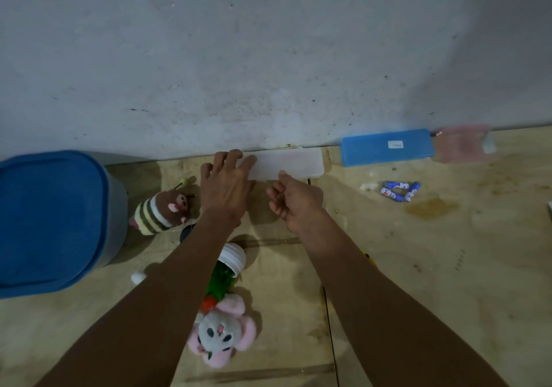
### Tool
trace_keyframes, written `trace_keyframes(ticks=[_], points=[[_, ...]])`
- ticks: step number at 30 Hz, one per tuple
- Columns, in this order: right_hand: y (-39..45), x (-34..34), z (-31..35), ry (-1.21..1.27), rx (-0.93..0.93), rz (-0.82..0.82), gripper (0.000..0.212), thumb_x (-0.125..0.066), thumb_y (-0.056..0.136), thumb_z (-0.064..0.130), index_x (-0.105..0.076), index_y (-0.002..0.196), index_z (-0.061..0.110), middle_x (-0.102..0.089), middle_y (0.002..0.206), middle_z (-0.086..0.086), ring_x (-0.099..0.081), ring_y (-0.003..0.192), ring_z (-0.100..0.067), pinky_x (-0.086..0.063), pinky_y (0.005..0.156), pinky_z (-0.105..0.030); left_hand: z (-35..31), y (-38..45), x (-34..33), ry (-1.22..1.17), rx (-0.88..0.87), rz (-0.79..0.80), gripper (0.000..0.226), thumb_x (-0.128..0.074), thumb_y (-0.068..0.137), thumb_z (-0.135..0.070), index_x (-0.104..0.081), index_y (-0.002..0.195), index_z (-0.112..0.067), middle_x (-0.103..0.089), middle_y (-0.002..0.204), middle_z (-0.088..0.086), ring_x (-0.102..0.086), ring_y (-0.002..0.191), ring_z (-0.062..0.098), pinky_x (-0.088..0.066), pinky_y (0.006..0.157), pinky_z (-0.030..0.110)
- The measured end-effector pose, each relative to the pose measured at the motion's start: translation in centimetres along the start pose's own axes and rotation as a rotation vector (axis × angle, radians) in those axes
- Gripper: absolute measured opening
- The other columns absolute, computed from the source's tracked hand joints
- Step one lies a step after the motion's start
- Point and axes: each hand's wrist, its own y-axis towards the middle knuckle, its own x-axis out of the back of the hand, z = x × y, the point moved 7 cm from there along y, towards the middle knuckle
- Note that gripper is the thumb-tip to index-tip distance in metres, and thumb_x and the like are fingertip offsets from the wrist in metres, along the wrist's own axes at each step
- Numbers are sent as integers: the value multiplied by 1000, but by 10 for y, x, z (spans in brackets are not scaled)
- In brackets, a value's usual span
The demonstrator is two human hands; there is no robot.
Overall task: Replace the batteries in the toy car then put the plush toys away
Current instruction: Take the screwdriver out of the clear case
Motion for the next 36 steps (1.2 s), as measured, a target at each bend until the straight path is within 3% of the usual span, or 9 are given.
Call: trace_keyframes(ticks=[9, 13, 17, 19, 21, 24, 28, 33, 36], points=[[-9, -5, 11, 9, 31, 4, 23, -73, 90, 31, -68, 86, 9, -70, 68, -3, -69, 60, -13, -55, 52, -26, -5, 8, 1, -6, -1, 40, 61, -74, 86, -24, -49, 141, -24, -49, 137, 8, -42, 127, 33, -38, 97, 48], [-14, -11, 34, -63, 150, -8, 15, -71, 91, 25, -68, 81, 13, -72, 71, -2, -70, 62, -14, -54, 53, -27, -4, -5, 13, -90, 60, -166, 75, -80, 77, -20, -37, 140, -19, -41, 141, 12, -41, 126, 33, -43, 95, 45], [-8, -17, 66, -396, 385, 7, 19, -65, 87, 6, -71, 89, 24, -74, 101, -3, -71, 92, -18, -60, 68, -31, 5, -25, 10, -185, 160, -221, 72, -85, 70, -47, -48, 122, -14, -50, 127, 10, -44, 113, 32, -40, 89, 42], [-8, -20, 81, -664, 609, 15, 29, -60, 87, -1, -71, 104, 19, -72, 111, -2, -67, 103, -15, -57, 92, -31, 7, -24, 3, -160, 143, -142, 62, -81, 78, -43, -49, 125, -18, -50, 131, 6, -44, 117, 32, -42, 91, 44], [-9, -26, 88, -881, 809, 46, 32, -59, 88, -6, -68, 114, 11, -69, 117, -6, -64, 108, -17, -52, 99, -30, 8, -17, -2, -163, 111, -44, 63, -75, 86, -33, -44, 138, -20, -43, 144, 3, -37, 130, 32, -40, 97, 47], [-5, -31, 85, -1150, 979, 84, 26, -61, 93, 2, -67, 116, 12, -69, 115, -7, -63, 107, -21, -54, 95, -36, 11, -4, -4, -173, 90, 88, 71, -65, 93, -41, -32, 152, -20, -35, 156, 1, -26, 142, 32, -35, 106, 51], [-1, -35, 67, -1464, 1010, 116, 35, -57, 98, 13, -61, 131, 21, -65, 125, -5, -56, 116, -25, -51, 94, -41, 11, -2, -4, -181, 44, 153, 63, -65, 94, -35, -41, 149, -15, -39, 153, 7, -30, 139, 35, -39, 107, 51], [-8, -33, 53, -1571, 1059, 114, 44, -61, 93, 5, -60, 133, 21, -59, 126, -3, -63, 110, -27, -55, 88, -44, 10, -11, -8, -222, 14, 178, 57, -70, 91, -24, -50, 143, -11, -44, 148, 12, -35, 134, 38, -41, 104, 51], [-11, -37, 51, -1663, 1111, 71, 35, -61, 95, 9, -65, 128, 19, -59, 120, -4, -65, 102, -28, -56, 82, -39, 10, -13, -7, -215, 16, 179, 58, -71, 91, -28, -50, 143, -13, -44, 148, 12, -37, 132, 38, -40, 104, 51]])
